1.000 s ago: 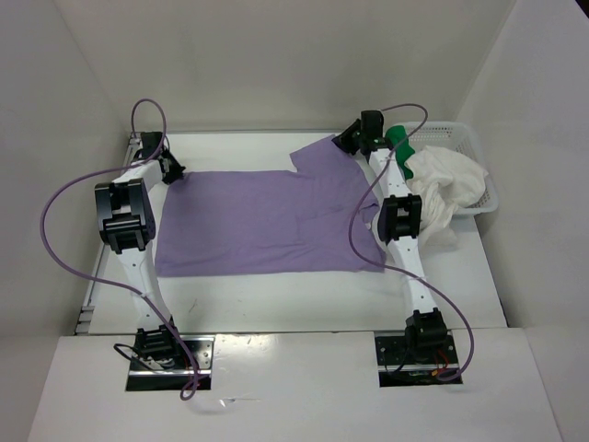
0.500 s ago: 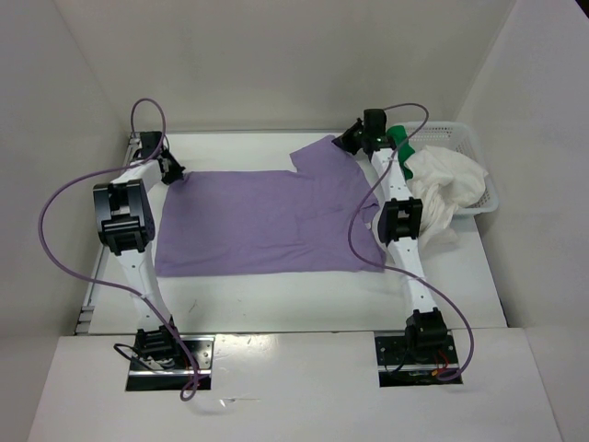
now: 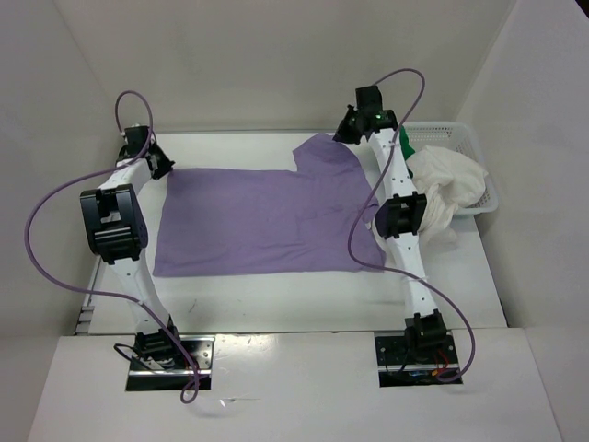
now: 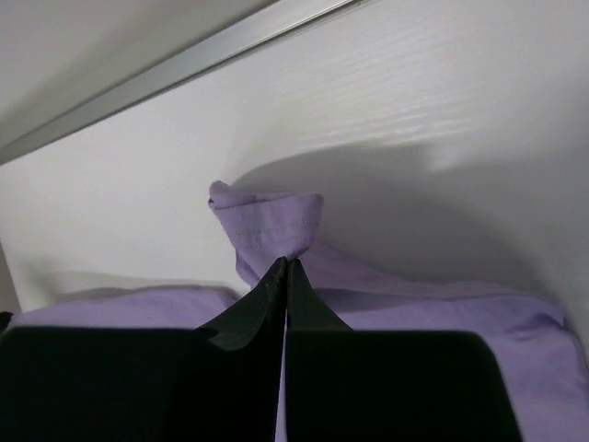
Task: Fold and stack the t-shirts
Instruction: Fold the other side of the tshirt into a rectangle
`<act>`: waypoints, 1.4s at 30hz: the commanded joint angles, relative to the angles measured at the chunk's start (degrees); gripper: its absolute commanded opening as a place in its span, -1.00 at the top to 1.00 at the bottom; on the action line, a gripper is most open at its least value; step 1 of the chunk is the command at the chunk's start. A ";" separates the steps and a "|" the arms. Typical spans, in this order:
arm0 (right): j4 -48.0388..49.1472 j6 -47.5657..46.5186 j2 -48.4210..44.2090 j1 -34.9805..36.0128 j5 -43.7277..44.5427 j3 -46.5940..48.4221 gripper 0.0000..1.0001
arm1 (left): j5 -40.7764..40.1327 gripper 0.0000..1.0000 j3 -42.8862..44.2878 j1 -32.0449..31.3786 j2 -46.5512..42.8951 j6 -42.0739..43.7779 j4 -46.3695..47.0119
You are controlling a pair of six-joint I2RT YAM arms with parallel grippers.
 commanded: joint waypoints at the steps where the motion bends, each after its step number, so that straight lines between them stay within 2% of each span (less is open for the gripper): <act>1: -8.80 -4.77 -4.40 1.51 2.57 2.33 1.00 | 1.11 1.00 -0.56 0.06 -2.75 0.54 0.99; 4: -11.35 -5.38 -4.40 2.04 0.18 2.33 1.00 | 1.11 1.00 0.67 0.06 -2.75 0.54 0.47; 8: -8.90 -7.49 -13.76 4.58 7.97 -3.72 1.00 | 1.63 1.00 0.68 0.06 -2.75 0.02 0.47; 11: -10.74 -8.90 -17.05 4.59 13.17 -9.09 1.00 | 2.16 1.00 -0.55 0.06 -2.75 -0.51 1.08; 15: -9.07 -9.51 -18.10 5.46 11.01 -9.26 1.00 | 2.17 1.00 -0.56 0.06 -2.84 -0.52 1.08; 17: -7.51 -10.04 -20.12 6.96 13.78 -12.85 1.00 | 2.16 1.00 -0.56 0.06 -3.63 -0.52 1.08; 19: -4.70 -10.57 -26.34 6.96 11.51 -23.11 1.00 | 2.16 1.00 -0.56 0.06 -3.63 -0.52 1.08; 20: 9.42 -10.57 -31.15 7.48 11.51 -43.08 1.00 | 2.69 1.00 -0.56 0.06 -3.63 -0.52 1.08; 21: 16.17 -10.05 -40.77 6.62 7.51 -51.81 1.00 | 2.69 1.00 -0.56 0.06 -3.63 -1.13 1.08; 22: 18.24 -8.74 -43.57 4.00 5.29 -56.33 1.00 | 2.69 1.00 -1.08 0.06 -3.63 -1.13 1.08; 23: 19.30 -8.72 -45.68 3.97 6.84 -61.42 1.00 | 2.69 1.00 -2.13 0.06 -3.63 -1.13 1.08; 24: 19.32 -9.94 -47.01 3.97 9.73 -62.17 1.00 | 2.69 1.00 -2.14 0.06 -4.24 -1.13 1.95; 27: 19.57 -10.48 -45.89 3.28 10.36 -62.08 1.00 | 3.21 1.00 -1.87 0.06 -3.63 -1.65 1.26; 28: 20.10 -10.48 -45.27 2.66 8.02 -62.79 1.00 | 3.22 1.00 -1.87 0.06 -3.63 -1.66 1.26; 32: 21.86 -11.01 -44.74 2.04 7.83 -66.82 1.00 | 1.90 1.00 -3.01 0.06 -4.25 -0.34 1.26; 37: 25.99 -9.69 -49.12 2.04 5.71 -75.51 1.00 | 1.90 1.00 -7.31 0.06 -7.14 -0.34 1.79; 42: 26.52 -8.55 -58.35 2.13 9.31 -82.73 1.00 | 1.90 1.00 -14.34 0.58 -14.08 -0.34 3.02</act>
